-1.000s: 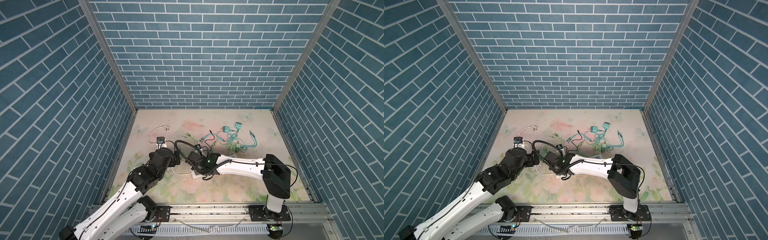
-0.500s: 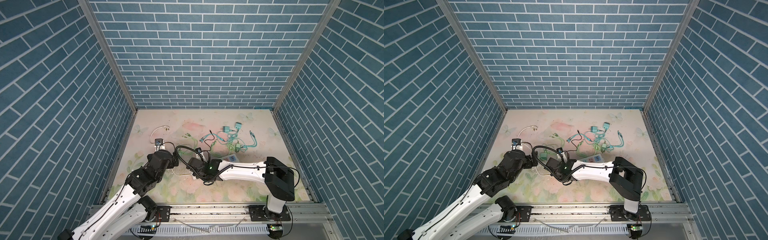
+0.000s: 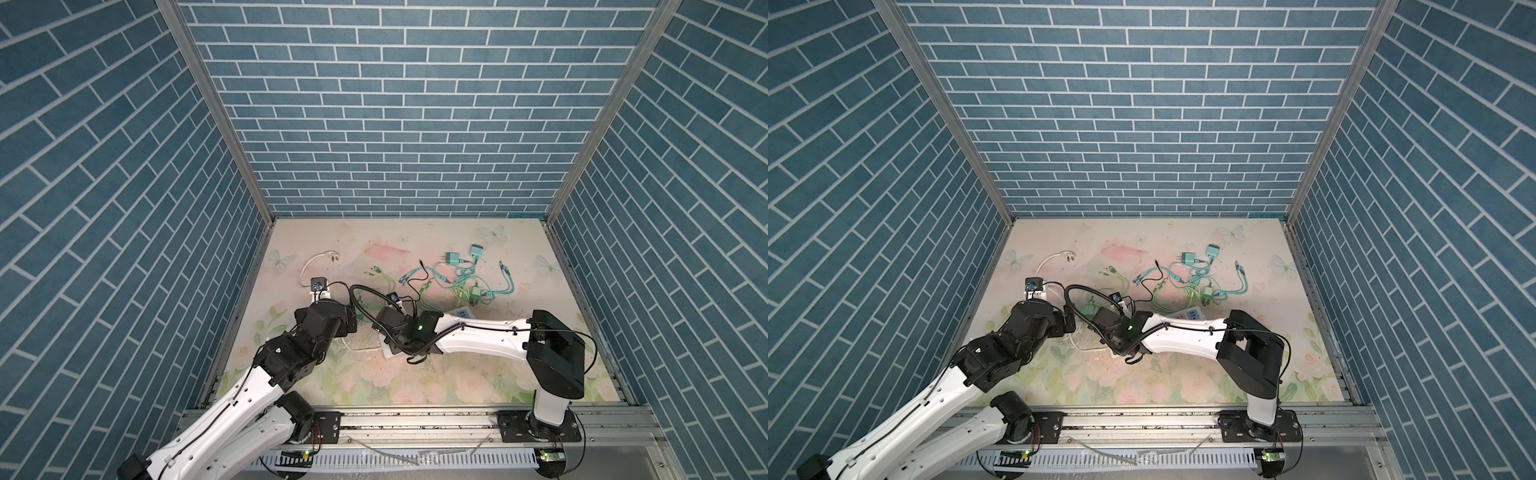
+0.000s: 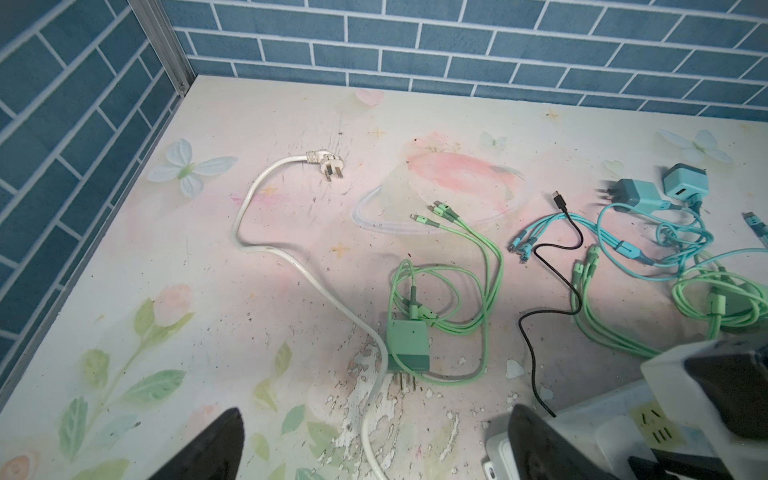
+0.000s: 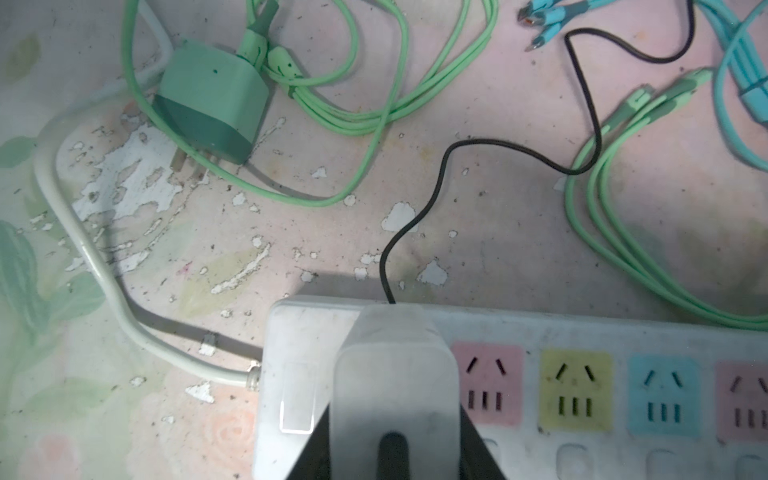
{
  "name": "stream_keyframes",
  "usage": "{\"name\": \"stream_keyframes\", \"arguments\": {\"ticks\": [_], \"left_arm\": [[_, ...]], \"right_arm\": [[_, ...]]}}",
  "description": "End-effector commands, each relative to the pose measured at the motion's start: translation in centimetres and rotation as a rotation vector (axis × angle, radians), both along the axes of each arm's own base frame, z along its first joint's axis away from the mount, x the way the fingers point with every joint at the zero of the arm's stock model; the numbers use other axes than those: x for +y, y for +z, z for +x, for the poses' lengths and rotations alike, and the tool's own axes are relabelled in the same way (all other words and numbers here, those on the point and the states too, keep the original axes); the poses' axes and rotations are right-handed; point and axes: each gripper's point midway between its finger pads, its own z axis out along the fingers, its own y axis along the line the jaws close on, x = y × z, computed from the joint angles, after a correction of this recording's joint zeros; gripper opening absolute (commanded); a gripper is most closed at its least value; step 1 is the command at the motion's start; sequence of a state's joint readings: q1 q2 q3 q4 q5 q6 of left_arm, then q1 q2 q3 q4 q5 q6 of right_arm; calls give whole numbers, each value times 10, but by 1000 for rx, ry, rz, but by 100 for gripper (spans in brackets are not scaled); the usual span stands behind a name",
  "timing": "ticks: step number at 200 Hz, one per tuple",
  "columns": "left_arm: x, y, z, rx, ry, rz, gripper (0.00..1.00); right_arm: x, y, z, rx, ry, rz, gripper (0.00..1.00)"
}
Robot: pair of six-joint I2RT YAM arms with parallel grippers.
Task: Insert the plug
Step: 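Press the white charger down into the socket with the right gripper, then open the right gripper to release the plugged-in white charger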
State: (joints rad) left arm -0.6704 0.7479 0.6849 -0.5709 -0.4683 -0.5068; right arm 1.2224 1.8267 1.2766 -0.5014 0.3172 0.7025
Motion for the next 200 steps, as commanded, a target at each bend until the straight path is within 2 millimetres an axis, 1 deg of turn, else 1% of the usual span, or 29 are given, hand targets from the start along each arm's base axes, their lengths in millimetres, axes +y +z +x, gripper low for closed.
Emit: {"name": "stream_keyframes", "arguments": {"ticks": [1, 13, 25, 30, 34, 58, 75, 88, 89, 92, 117, 153, 178, 200], "left_arm": [[5, 1, 1, 0, 25, 18, 100], [7, 0, 1, 0, 33, 27, 100], [7, 0, 1, 2, 34, 30, 100], [7, 1, 2, 0, 34, 28, 100], [6, 1, 2, -2, 32, 26, 100], [1, 2, 6, -10, 22, 18, 100], [-1, -3, 8, 6, 22, 23, 100], [-3, -7, 9, 20, 16, 29, 100], [-4, -2, 10, 11, 15, 23, 100], [-6, 2, 12, 6, 14, 17, 100], [-11, 1, 17, 18, 10, 21, 100], [-17, 2, 23, 27, 4, 23, 100], [-21, 2, 28, 31, -3, 28, 100], [-24, 2, 31, 38, -8, 36, 100]], "right_arm": [[-1, -8, -14, 97, 70, -35, 43], [-4, -2, -13, 91, 64, -22, 50], [-9, 0, -11, 84, 47, -21, 54], [-11, 0, -10, 82, 41, -20, 60], [-12, 0, -10, 81, 36, -21, 62], [-14, 3, -7, 78, 30, 4, 62], [-16, 4, -5, 74, 26, 7, 62], [-18, 9, -4, 67, 30, 19, 63], [-18, 9, -3, 67, 31, 19, 63], [-18, 11, -3, 64, 33, 22, 63], [-24, 23, 3, 54, 37, 48, 65], [-21, 41, 3, 60, 77, 111, 66], [-21, 50, 2, 65, 90, 146, 66], [-29, 54, 5, 55, 80, 150, 66]]}}
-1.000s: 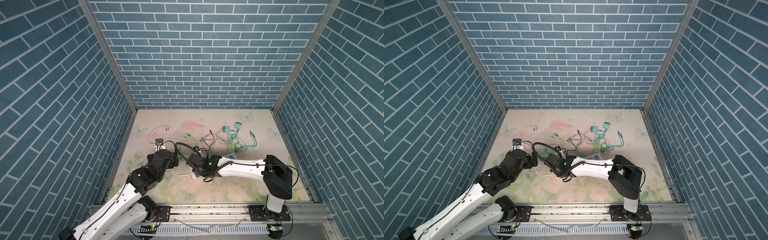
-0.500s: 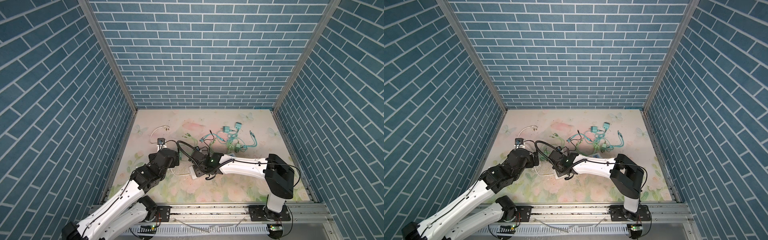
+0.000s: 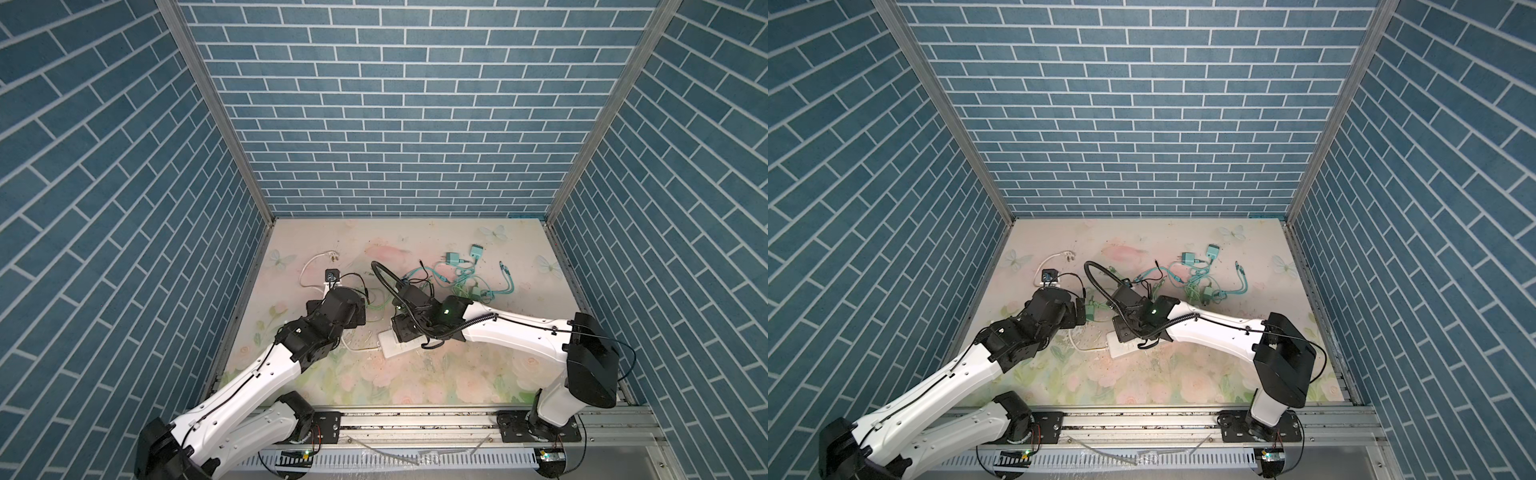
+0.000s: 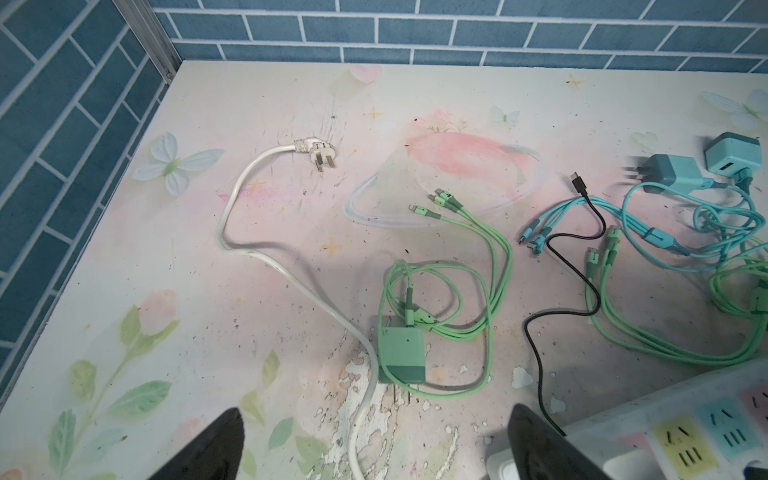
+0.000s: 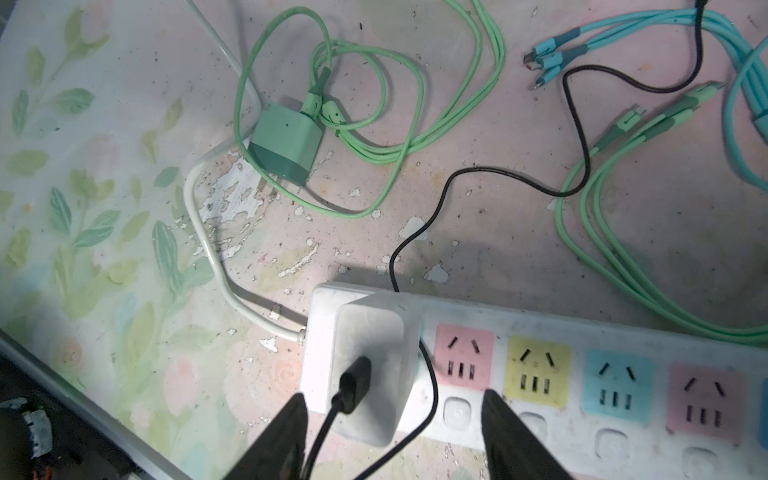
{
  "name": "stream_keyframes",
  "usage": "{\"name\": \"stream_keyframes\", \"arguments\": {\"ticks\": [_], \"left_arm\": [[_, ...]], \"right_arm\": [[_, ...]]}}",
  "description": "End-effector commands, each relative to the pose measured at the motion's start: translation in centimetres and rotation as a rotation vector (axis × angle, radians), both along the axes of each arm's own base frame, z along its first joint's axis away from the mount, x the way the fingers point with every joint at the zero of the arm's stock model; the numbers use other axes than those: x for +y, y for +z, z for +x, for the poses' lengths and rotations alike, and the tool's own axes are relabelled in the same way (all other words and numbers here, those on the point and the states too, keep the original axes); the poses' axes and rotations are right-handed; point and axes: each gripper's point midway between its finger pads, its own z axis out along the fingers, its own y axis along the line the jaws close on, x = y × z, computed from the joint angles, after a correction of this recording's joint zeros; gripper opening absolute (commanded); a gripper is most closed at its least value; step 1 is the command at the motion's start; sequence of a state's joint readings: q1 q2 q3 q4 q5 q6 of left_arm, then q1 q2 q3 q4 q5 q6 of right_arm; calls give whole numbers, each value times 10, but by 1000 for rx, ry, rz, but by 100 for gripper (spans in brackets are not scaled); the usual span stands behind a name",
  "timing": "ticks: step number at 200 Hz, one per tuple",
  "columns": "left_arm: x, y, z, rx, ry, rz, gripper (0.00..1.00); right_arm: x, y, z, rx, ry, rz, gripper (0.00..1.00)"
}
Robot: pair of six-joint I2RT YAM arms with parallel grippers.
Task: Insert the plug
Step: 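Open the right gripper to release the plugged-in white charger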
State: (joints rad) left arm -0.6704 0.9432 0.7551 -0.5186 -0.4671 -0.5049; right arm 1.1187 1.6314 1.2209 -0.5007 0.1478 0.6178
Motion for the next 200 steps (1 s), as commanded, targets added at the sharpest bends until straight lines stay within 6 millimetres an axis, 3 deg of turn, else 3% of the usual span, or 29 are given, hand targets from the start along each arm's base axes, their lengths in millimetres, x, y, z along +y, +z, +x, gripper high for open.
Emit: {"name": "stream_keyframes", "arguments": {"ticks": [1, 47, 80, 129, 159, 200], "left_arm": [[-5, 11, 7, -19, -7, -11, 100], [-12, 10, 10, -13, -26, -26, 100], [-16, 9, 12, -11, -34, -33, 100], [-34, 1, 18, 17, -82, -71, 100], [-46, -8, 22, 37, -112, -92, 100], [-57, -10, 35, 49, -136, -67, 100]], "right_arm": [[-11, 1, -3, -2, 31, -3, 66], [-21, 7, 5, -12, -20, 38, 65], [-26, -3, 6, 18, -35, 59, 64], [-14, -15, 2, 58, 0, 91, 62], [-13, -2, -3, 55, 30, 122, 63], [-17, 31, -10, 43, 60, 184, 65]]}}
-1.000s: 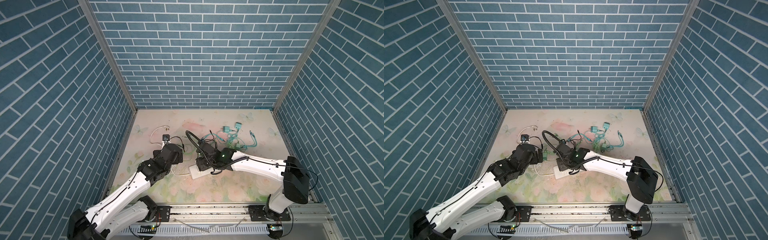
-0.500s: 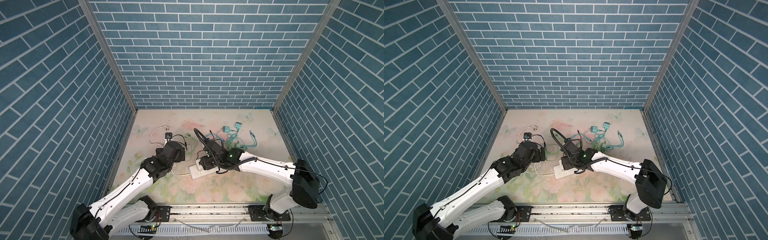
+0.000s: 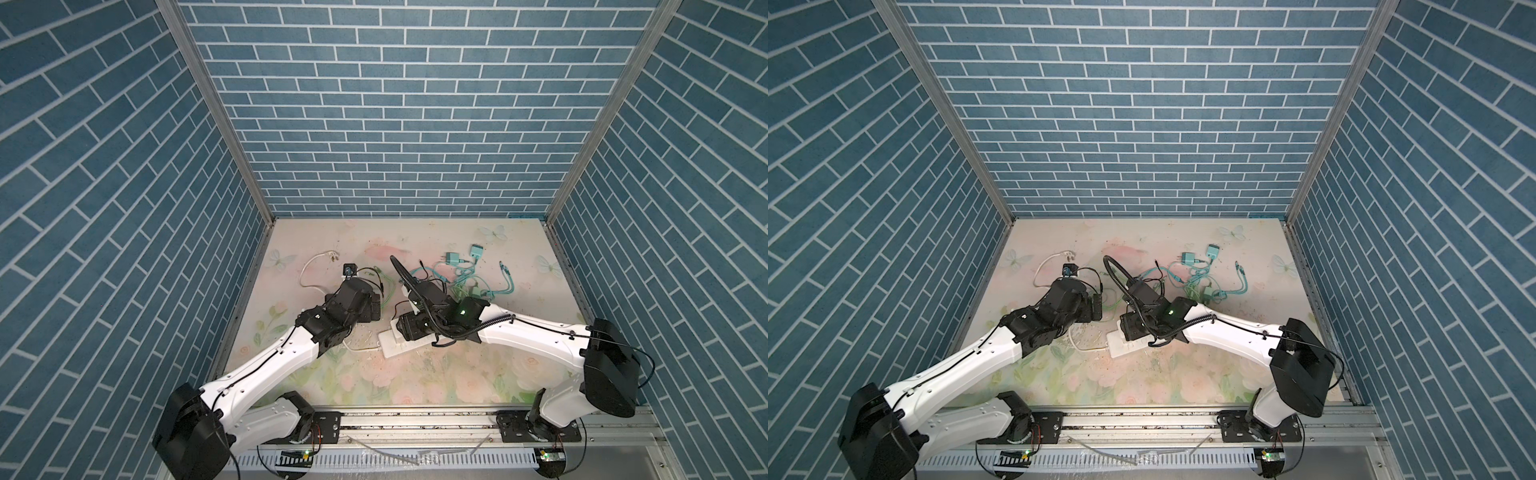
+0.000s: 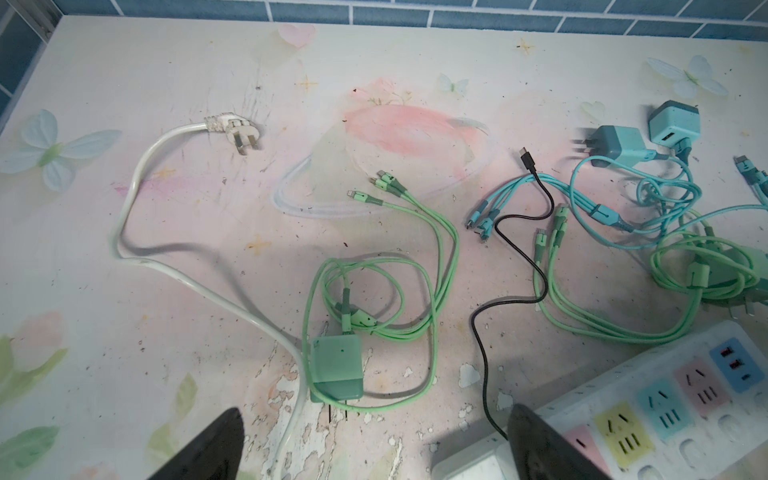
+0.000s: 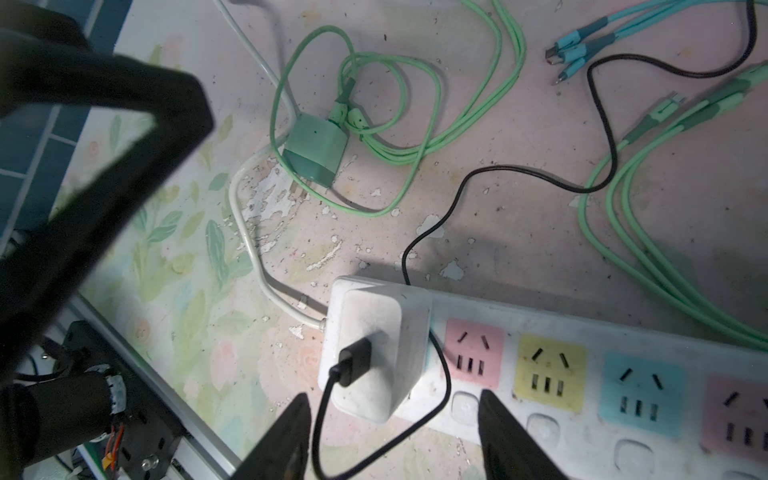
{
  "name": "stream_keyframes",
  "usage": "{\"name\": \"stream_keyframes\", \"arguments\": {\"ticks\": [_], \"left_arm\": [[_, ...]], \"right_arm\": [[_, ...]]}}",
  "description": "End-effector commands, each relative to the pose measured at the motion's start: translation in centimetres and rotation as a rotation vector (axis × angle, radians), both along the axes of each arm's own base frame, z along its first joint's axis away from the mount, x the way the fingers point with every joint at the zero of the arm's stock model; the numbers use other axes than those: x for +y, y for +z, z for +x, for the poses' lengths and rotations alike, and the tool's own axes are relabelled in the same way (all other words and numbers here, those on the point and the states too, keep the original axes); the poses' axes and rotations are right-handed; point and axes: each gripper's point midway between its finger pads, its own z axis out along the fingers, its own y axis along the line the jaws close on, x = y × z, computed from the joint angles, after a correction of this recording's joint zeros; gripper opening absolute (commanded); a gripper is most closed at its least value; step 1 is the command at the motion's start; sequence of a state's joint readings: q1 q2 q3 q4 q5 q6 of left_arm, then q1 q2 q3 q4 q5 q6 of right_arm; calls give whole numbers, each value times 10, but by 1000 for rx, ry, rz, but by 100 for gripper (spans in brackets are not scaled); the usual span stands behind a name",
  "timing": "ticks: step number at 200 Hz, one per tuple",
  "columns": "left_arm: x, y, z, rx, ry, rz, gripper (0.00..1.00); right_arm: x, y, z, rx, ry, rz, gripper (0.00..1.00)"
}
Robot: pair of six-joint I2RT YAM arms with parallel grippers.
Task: Insert the plug
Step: 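Open the right gripper to release the plugged-in white charger, then lift the right gripper away while the left gripper moves over the green charger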
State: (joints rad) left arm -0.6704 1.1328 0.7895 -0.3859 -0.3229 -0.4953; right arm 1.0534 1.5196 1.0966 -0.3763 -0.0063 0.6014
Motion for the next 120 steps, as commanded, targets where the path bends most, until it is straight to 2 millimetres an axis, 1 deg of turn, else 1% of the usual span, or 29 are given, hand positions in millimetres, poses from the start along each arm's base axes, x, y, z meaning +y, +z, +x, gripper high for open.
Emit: {"name": "stream_keyframes", "arguments": {"ticks": [1, 34, 55, 79, 97, 108, 118, 120], "left_arm": [[-12, 15, 13, -33, -28, -9, 100], [-15, 18, 28, -29, -20, 58, 100], [-8, 16, 37, 3, 23, 125, 100], [-2, 3, 46, 91, 52, 155, 100], [-5, -13, 50, 172, 42, 156, 100], [-7, -26, 49, 223, 35, 165, 100], [-11, -35, 48, 266, 27, 164, 97], [-11, -38, 48, 277, 28, 166, 96]], "right_arm": [[-11, 20, -7, -9, 21, 32, 65], [-34, 32, 4, -22, -38, 30, 65], [-49, 34, 14, -19, -80, 35, 64], [-64, 33, 28, -9, -129, 25, 64], [-72, 33, 40, 8, -158, 31, 64], [-78, 32, 48, 18, -175, 34, 64], [-85, 31, 56, 19, -201, 28, 64], [-84, 31, 54, 35, -191, 38, 64]]}}
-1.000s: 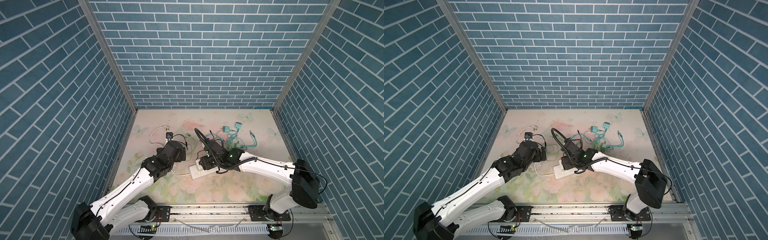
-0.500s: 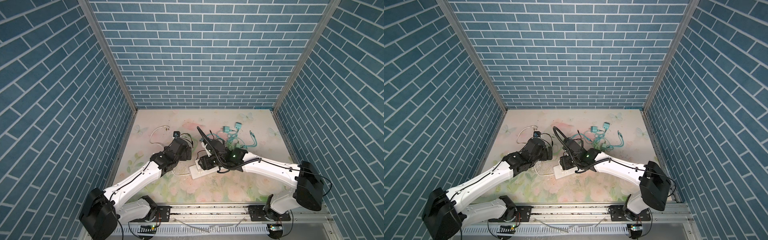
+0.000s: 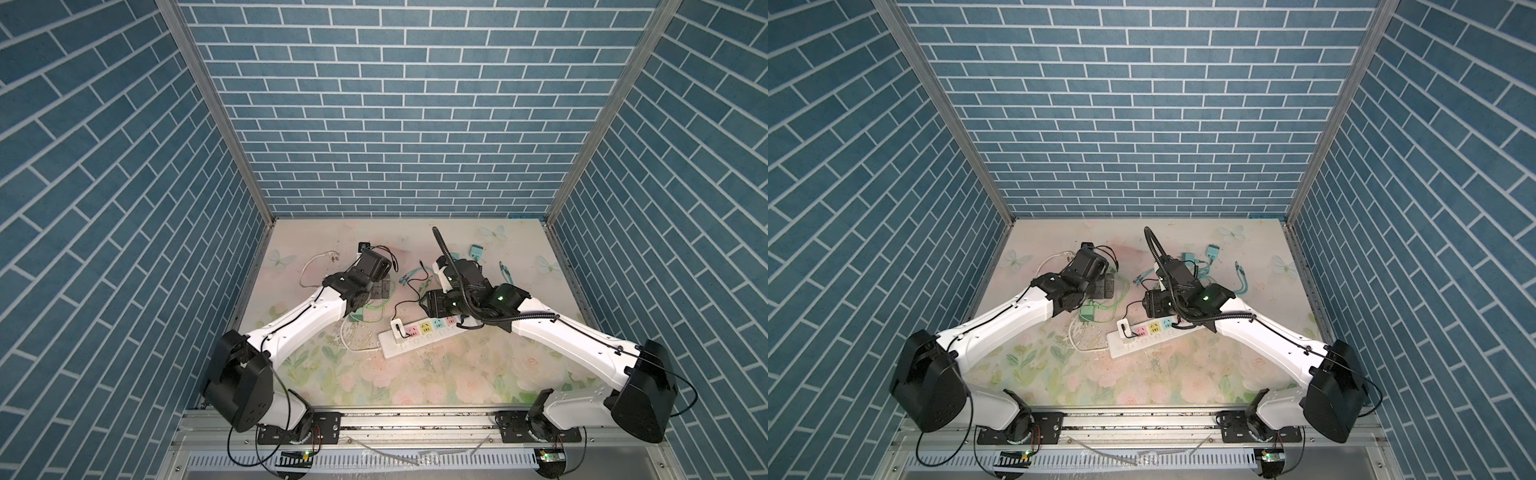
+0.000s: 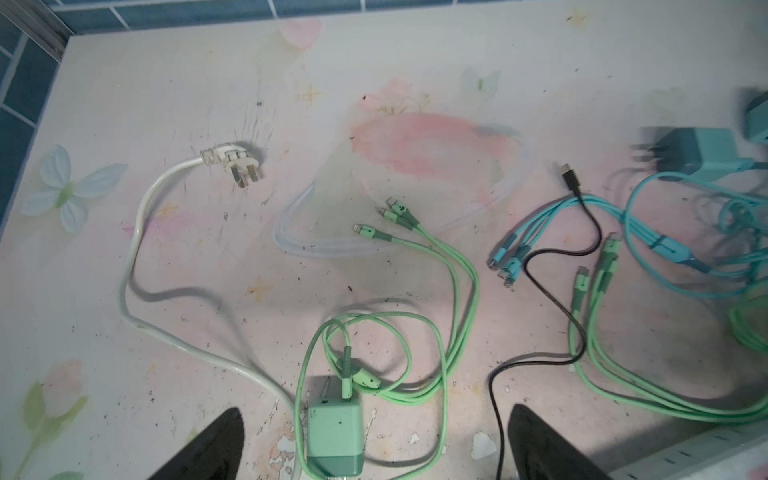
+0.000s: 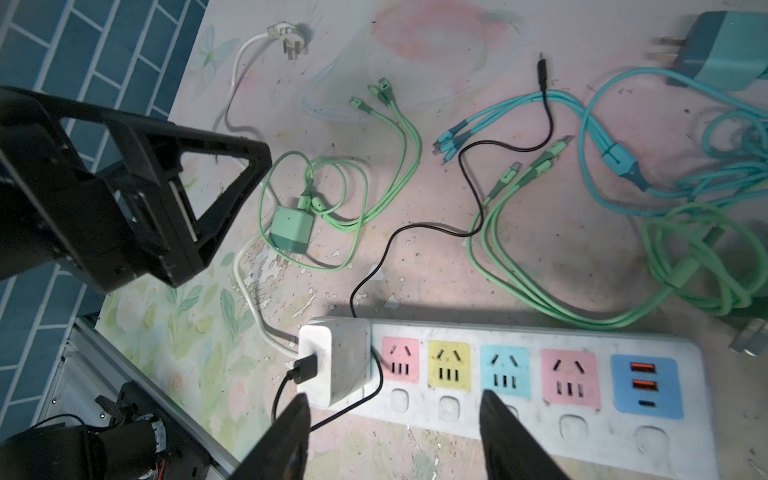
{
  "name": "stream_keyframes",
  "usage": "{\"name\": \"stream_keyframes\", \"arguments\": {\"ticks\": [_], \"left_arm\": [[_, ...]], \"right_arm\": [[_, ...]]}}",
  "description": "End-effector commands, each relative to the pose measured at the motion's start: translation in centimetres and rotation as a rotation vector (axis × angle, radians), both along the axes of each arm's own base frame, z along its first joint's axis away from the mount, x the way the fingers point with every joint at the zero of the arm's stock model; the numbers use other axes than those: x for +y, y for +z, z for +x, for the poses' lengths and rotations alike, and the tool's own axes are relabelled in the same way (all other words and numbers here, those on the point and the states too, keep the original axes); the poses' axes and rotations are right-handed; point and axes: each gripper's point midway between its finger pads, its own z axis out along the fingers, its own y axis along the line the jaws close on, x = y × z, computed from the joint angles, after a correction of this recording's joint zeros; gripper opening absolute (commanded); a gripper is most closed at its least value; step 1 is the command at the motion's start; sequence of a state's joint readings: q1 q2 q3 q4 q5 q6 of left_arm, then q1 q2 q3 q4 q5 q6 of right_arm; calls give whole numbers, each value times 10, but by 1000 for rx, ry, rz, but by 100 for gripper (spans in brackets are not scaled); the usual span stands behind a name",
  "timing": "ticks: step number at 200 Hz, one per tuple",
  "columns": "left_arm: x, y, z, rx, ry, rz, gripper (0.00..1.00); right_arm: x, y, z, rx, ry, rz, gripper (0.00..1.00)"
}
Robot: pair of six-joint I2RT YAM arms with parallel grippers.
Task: Insert the plug
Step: 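Lift the right gripper away while the left gripper moves over the green charger, then lower the left gripper and grasp the green charger cube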
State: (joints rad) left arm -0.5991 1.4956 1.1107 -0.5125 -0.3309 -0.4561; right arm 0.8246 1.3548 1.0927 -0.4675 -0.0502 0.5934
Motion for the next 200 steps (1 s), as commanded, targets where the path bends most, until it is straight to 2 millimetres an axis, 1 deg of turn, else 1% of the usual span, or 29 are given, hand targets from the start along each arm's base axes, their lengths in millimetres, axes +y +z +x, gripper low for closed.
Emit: {"name": "stream_keyframes", "arguments": {"ticks": [1, 14, 28, 47, 67, 88, 104, 132, 165, 200], "left_arm": [[1, -28, -12, 153, -9, 28, 96], [-1, -42, -13, 209, 4, 42, 94], [-4, -56, -13, 255, 13, 47, 87], [-15, -70, -13, 296, 8, 8, 80], [-18, -74, -14, 302, 30, -14, 79], [-14, -74, -16, 302, 57, -8, 76], [-9, -77, -19, 313, 74, 8, 74], [2, -86, -27, 334, 106, 40, 73], [16, -88, -30, 332, 134, 55, 73], [16, -96, -26, 342, 131, 55, 74]], "right_arm": [[-15, -15, 3, 61, 5, -28, 64], [-21, -16, 9, 76, -6, -15, 64], [-25, -17, 15, 89, -10, -6, 63], [-32, -18, 25, 107, -19, 8, 63], [-37, -20, 36, 121, -20, 22, 63], [-41, -23, 47, 138, -21, 14, 62], [-40, -25, 53, 147, -13, 7, 62], [-37, -25, 55, 151, 5, 5, 61], [-35, -23, 55, 147, 11, 18, 60], [-30, -24, 55, 161, 20, 38, 59]]}}
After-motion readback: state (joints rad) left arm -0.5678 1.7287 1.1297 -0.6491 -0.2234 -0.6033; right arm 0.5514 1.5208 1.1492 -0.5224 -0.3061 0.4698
